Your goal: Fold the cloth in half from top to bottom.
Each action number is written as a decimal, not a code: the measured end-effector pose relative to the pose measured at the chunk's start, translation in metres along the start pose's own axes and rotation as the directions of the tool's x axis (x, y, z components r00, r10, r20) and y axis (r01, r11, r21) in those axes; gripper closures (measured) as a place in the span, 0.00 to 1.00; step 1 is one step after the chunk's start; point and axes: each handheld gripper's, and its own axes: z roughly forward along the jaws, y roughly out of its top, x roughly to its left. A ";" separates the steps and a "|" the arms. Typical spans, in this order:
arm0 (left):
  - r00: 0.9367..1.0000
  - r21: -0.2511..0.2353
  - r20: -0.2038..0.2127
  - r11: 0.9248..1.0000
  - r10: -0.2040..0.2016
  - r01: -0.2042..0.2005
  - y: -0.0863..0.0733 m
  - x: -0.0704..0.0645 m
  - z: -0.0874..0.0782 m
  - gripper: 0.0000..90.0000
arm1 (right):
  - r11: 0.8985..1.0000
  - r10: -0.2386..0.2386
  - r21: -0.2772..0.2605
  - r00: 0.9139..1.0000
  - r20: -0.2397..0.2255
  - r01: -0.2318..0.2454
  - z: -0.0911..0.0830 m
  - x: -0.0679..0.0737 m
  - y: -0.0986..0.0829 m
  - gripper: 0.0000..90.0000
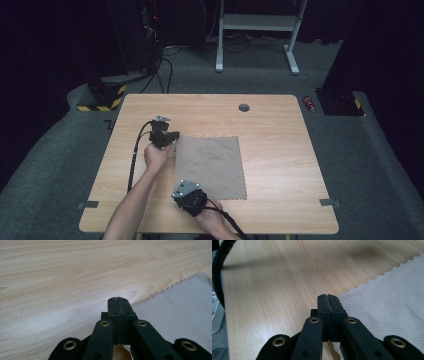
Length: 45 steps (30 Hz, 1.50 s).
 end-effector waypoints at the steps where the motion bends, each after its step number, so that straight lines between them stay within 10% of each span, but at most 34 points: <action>1: 1.000 -0.002 0.001 1.000 0.000 0.000 0.000 0.001 -0.001 1.00 | 1.000 0.001 -0.005 1.000 -0.006 -0.001 0.000 0.000 0.001 0.99; 19: 1.000 -0.036 -0.001 0.999 0.025 -0.025 0.010 0.009 -0.037 1.00 | 0.994 0.005 -0.104 0.996 -0.090 -0.015 -0.009 0.007 0.029 0.99; 25: 0.996 -0.014 0.008 0.996 0.090 -0.090 0.013 -0.011 -0.021 1.00 | 0.995 0.038 -0.094 0.996 -0.081 -0.045 -0.014 0.001 0.012 0.99; 45: 0.989 0.051 0.084 0.990 0.126 -0.130 0.015 -0.061 0.037 1.00 | 0.988 0.141 -0.059 0.990 0.008 -0.140 -0.043 -0.021 -0.043 0.99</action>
